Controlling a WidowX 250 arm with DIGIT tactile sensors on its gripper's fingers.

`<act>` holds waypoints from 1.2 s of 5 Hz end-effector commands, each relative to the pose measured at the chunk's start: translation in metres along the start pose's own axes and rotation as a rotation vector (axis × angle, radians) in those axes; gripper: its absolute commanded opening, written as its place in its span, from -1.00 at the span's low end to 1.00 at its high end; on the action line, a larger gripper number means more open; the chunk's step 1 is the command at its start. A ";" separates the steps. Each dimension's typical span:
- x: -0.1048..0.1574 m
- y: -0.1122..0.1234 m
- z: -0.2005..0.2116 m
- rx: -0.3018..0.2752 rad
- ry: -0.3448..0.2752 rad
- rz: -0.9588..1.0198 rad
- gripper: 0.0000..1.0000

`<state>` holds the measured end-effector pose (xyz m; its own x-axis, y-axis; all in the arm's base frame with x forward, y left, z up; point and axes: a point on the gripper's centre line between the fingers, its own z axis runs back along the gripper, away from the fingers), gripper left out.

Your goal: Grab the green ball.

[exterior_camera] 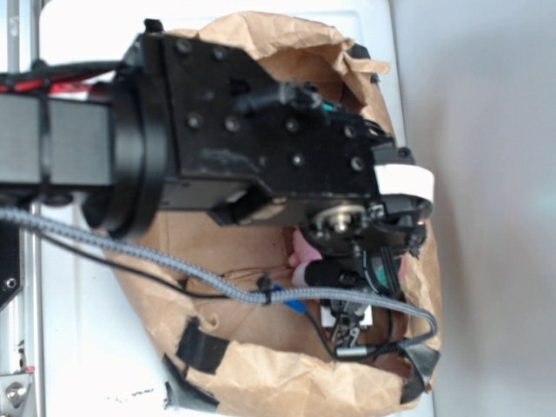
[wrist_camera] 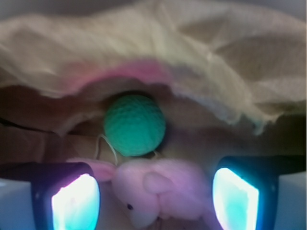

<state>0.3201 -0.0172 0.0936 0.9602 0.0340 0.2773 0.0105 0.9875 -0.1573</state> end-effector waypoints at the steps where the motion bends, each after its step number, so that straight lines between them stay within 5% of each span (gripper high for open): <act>1: 0.023 -0.013 -0.009 0.041 -0.074 -0.001 1.00; 2: 0.029 -0.016 -0.021 0.059 -0.043 0.005 1.00; 3: 0.026 -0.017 -0.035 0.092 -0.025 -0.009 0.70; 4: 0.024 -0.018 -0.036 0.102 -0.021 -0.004 -1.00; 6: 0.021 -0.013 -0.018 0.070 -0.022 -0.007 -1.00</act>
<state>0.3346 -0.0376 0.0606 0.9747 0.0228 0.2225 -0.0042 0.9965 -0.0838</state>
